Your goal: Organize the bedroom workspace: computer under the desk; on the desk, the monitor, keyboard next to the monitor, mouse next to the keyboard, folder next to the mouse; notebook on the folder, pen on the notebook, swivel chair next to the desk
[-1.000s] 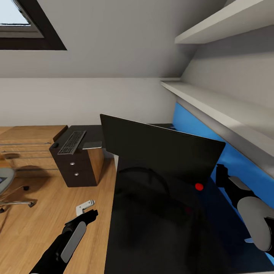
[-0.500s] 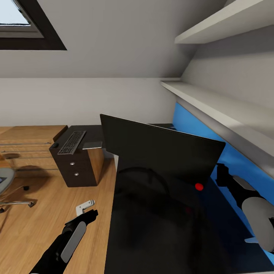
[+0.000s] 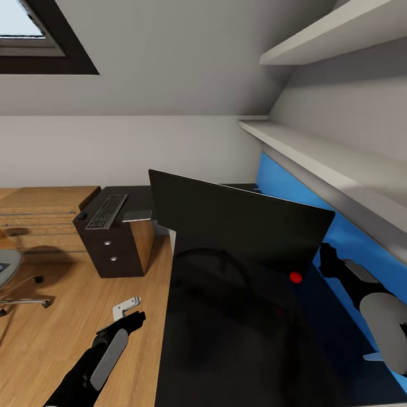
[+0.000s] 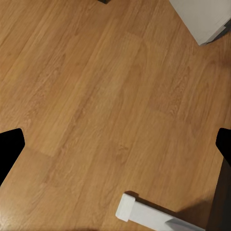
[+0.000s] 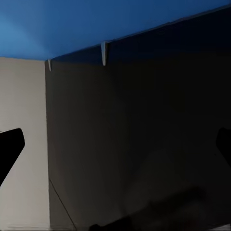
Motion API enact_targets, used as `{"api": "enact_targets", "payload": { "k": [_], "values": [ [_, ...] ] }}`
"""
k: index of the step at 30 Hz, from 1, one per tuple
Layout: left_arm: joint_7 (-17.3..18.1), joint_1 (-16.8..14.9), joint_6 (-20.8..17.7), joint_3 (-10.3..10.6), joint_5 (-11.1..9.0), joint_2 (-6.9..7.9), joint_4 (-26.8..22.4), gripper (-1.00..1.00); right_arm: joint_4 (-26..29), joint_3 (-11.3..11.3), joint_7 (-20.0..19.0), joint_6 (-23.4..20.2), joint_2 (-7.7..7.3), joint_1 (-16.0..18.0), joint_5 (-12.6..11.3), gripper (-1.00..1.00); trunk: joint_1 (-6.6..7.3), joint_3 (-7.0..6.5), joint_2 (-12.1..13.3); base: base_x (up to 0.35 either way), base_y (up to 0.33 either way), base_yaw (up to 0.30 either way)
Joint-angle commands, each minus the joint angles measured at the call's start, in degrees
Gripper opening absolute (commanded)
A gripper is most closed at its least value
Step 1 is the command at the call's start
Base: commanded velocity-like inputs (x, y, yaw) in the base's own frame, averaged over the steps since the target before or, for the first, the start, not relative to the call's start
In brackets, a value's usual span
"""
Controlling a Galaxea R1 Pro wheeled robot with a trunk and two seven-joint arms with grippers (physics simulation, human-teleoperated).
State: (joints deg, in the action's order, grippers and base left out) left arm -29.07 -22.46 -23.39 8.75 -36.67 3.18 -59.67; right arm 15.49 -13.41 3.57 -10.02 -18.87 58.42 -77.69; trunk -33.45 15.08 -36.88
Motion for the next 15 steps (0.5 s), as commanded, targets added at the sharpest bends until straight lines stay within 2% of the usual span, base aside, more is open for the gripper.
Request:
{"api": "enact_targets", "payload": {
  "k": [1, 5, 9, 11, 15],
  "values": [
    [-0.55, -0.04, -0.08, 0.22, -0.51, 0.07, -0.09, 1.0, 0.2, -0.21, 0.38, -0.86, 0.04, 0.03, 0.33, 1.0, -0.02, 0.09, -0.08, 0.0, 0.0, 0.0],
    [-0.55, -0.04, -0.08, 0.22, -0.51, 0.07, -0.09, 1.0, 0.38, -0.17, 0.37, -1.21, 0.06, 0.03, 0.68, 1.0, -0.02, 0.09, -0.08, 0.0, 0.0, 0.0],
    [-0.55, -0.04, -0.03, 0.21, -0.43, 0.07, -0.09, 1.0, 0.56, 0.07, 0.3, -3.05, 0.11, 0.03, 3.75, 1.0, -0.02, 0.09, -0.08, 0.0, 0.0, 0.0],
    [-0.57, -0.04, 0.01, 0.22, -0.38, 0.08, -0.09, 1.0, 0.55, 0.13, 0.12, -3.95, 0.16, 0.03, 6.86, 1.0, -0.02, 0.09, -0.08, 0.0, 0.0, 0.0],
    [-0.55, -0.04, 0.01, 0.22, -0.36, 0.07, -0.09, 1.0, 0.52, 0.14, -0.07, -4.02, 0.22, 0.03, 7.13, 1.0, -0.02, 0.09, -0.08, -0.012, 0.01, 0.0]
  ]
}}
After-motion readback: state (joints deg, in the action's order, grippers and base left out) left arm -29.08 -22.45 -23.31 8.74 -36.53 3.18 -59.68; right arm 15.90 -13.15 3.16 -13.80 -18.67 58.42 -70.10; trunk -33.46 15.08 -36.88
